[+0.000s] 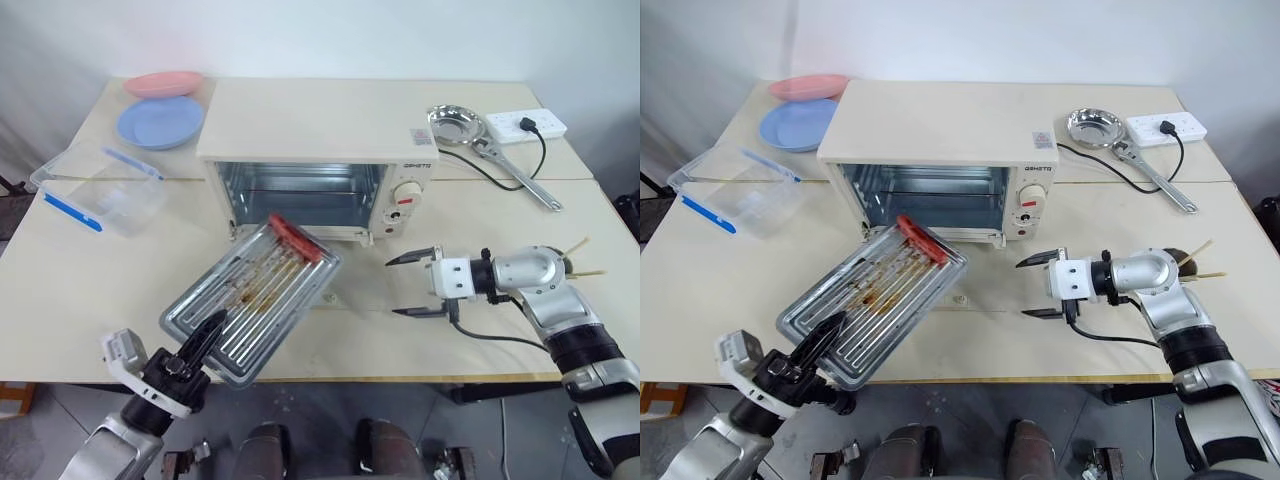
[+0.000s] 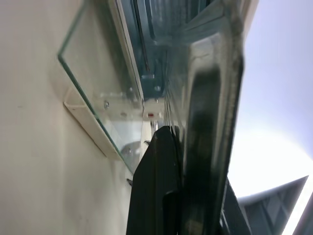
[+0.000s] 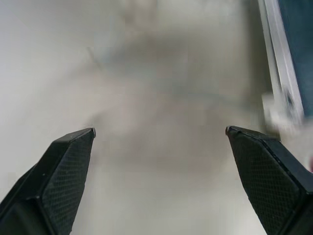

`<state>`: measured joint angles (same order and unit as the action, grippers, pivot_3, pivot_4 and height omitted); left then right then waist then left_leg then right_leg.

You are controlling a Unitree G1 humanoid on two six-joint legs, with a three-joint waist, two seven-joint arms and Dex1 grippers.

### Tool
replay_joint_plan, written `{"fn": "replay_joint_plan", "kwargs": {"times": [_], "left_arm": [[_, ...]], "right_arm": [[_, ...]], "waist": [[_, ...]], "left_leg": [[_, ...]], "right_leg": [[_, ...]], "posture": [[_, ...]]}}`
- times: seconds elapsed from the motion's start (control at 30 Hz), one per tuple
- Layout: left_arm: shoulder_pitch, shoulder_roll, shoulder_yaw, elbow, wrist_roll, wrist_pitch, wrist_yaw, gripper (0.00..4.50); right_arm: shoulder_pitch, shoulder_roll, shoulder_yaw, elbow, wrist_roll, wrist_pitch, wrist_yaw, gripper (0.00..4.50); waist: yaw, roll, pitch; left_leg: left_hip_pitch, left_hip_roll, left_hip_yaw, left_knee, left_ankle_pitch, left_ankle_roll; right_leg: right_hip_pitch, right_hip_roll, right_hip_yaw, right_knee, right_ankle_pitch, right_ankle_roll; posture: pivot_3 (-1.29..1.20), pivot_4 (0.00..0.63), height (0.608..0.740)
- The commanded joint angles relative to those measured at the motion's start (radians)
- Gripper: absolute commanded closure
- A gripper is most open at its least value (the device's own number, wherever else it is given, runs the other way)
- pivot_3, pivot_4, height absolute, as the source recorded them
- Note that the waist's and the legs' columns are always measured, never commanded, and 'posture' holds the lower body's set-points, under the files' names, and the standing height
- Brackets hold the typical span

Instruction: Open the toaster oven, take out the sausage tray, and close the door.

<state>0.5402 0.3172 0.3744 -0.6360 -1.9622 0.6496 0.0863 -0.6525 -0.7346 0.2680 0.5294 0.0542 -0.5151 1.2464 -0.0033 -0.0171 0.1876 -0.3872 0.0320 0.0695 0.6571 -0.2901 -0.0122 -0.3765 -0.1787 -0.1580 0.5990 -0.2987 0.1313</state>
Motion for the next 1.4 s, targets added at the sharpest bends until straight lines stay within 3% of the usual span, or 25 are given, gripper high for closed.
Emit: {"fn": "replay_joint_plan", "kwargs": {"times": [0.03,0.23,0.43,0.67,0.93,1.1,1.4], "left_arm": [[0.07,-0.029,0.027,-0.083,-0.01,-0.06,-0.031,4.5],[0.16,-0.084,0.028,-0.126,-0.005,-0.138,-0.049,4.5],[0.286,-0.196,0.032,-0.177,0.038,-0.222,-0.103,4.5],[0.306,-0.278,0.018,-0.156,0.062,-0.298,-0.139,4.5],[0.305,-0.345,0.005,-0.126,0.096,-0.357,-0.159,4.5],[0.322,-0.384,0.051,-0.08,0.079,-0.393,-0.182,4.5],[0.323,-0.389,0.076,-0.044,0.07,-0.39,-0.186,4.5]], "right_arm": [[-0.041,0.001,-0.002,0.092,-0.044,-0.061,0.002,0.03],[-0.068,0.027,0.006,0.186,-0.027,-0.116,0.079,0.03],[-0.078,0.073,-0.004,0.23,0.033,-0.093,0.189,1.98],[-0.09,0.118,-0.009,0.293,0.031,-0.111,0.223,4.45],[-0.086,0.193,-0.035,0.232,0.089,-0.041,0.244,4.48],[-0.093,0.249,-0.07,0.108,0.174,0.128,0.24,4.48],[-0.156,0.25,-0.134,-0.048,0.276,0.388,0.205,4.48]], "waist": [[0.0,0.0,0.0],[0.002,0.0,0.0],[-0.001,0.0,0.0],[-0.002,0.0,0.0],[-0.007,0.0,0.0],[-0.006,0.004,0.003],[0.002,0.006,0.004]], "left_leg": [[0.0,0.0,0.0,0.0,0.0,0.0],[0.0,0.0,0.0,0.005,-0.003,0.002],[-0.002,0.002,0.0,0.007,-0.009,0.004],[-0.002,0.013,0.005,0.011,-0.011,0.001],[-0.001,0.019,0.008,0.011,-0.013,-0.003],[-0.002,0.019,0.009,0.011,-0.013,-0.003],[-0.004,0.019,0.01,0.012,-0.015,0.0]], "right_leg": [[0.0,0.0,0.0,0.0,0.0,0.0],[0.003,0.0,0.0,-0.002,0.001,-0.001],[0.003,0.002,0.001,-0.006,0.001,-0.001],[0.003,0.012,0.002,-0.009,0.003,-0.007],[0.0,0.017,0.003,-0.008,0.002,-0.011],[-0.001,0.017,0.003,-0.008,0.002,-0.011],[-0.003,0.017,0.004,-0.009,0.002,-0.011]], "posture": [[0.0,0.15,0.74],[0.0,0.15,0.74],[0.0,0.15,0.74],[0.0,0.15,0.74],[0.0,0.15,0.74],[0.0,0.15,0.74],[0.0,0.15,0.74]]}}
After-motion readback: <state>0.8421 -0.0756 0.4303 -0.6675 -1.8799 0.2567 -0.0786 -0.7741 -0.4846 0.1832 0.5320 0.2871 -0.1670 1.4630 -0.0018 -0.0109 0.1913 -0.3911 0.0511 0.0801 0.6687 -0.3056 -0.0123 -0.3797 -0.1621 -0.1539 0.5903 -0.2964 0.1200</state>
